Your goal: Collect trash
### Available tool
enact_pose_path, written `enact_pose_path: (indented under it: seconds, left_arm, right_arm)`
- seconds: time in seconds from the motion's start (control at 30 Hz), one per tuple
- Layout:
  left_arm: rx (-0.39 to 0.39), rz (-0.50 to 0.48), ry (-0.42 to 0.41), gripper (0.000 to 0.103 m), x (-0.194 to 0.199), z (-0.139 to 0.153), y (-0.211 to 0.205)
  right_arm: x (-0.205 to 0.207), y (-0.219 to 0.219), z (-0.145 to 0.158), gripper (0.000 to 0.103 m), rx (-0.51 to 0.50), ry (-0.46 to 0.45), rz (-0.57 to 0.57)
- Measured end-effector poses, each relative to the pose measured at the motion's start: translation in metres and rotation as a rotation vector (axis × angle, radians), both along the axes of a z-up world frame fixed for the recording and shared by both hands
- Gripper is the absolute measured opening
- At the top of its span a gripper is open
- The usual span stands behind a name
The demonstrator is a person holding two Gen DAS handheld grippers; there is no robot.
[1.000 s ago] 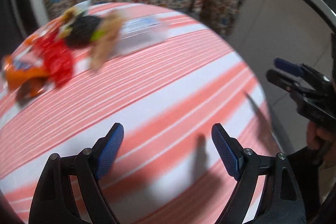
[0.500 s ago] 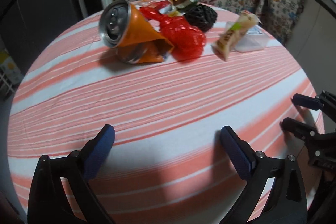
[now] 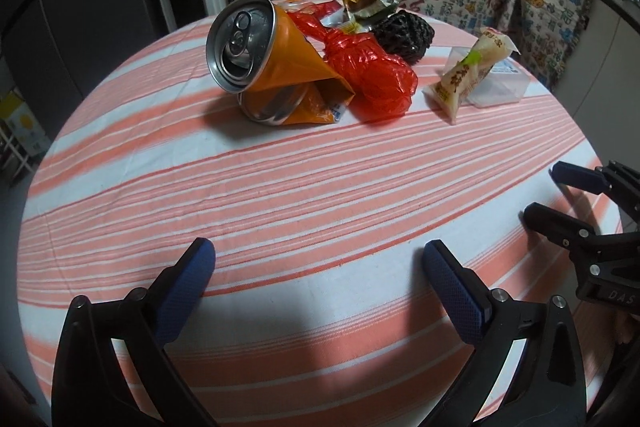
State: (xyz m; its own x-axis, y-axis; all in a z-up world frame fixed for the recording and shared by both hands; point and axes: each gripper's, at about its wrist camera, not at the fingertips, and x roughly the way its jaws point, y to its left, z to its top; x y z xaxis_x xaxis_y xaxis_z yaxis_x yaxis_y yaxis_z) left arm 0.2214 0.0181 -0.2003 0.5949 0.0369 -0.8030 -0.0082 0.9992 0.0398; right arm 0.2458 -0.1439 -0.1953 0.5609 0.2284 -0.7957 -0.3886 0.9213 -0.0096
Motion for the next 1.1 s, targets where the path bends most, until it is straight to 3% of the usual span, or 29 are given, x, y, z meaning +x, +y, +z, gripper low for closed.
enact_pose_path:
  seconds: [0.1,0.3,0.5,0.57,0.6,0.63,0.93,1.1]
  left_arm:
    - [-0.049,0.015,-0.032,0.102,0.001,0.006,0.009]
    - [-0.222,0.079,-0.132,0.102,0.029,0.042,0.043]
    - [-0.306,0.114,-0.142,0.102,0.076,0.048,0.061]
    - [-0.317,0.094,-0.147,0.095,0.082,0.045,0.058]
    - [-0.314,0.083,-0.151,0.074,0.083,0.045,0.056]
    - [-0.309,0.071,-0.147,0.060,0.084,0.044,0.055]
    - [-0.304,0.052,-0.172,0.060,0.036,0.055,0.065]
    - [-0.276,0.054,-0.184,0.060,-0.001,0.055,0.067]
  right_arm:
    - [0.000,0.000,0.000,0.070,0.002,0.001,0.000]
    - [0.001,0.000,0.000,0.070,-0.002,-0.001,0.000]
    - [0.001,0.001,0.000,0.070,-0.002,-0.001,0.000]
    - [0.001,0.001,0.000,0.070,-0.002,-0.001,0.000]
    - [0.001,0.001,0.000,0.070,-0.002,-0.001,0.000]
    - [0.001,0.001,0.000,0.070,-0.001,-0.001,0.000]
    - [0.001,0.000,0.000,0.070,0.004,-0.001,0.000]
    - [0.001,-0.005,0.002,0.071,0.066,0.013,-0.029]
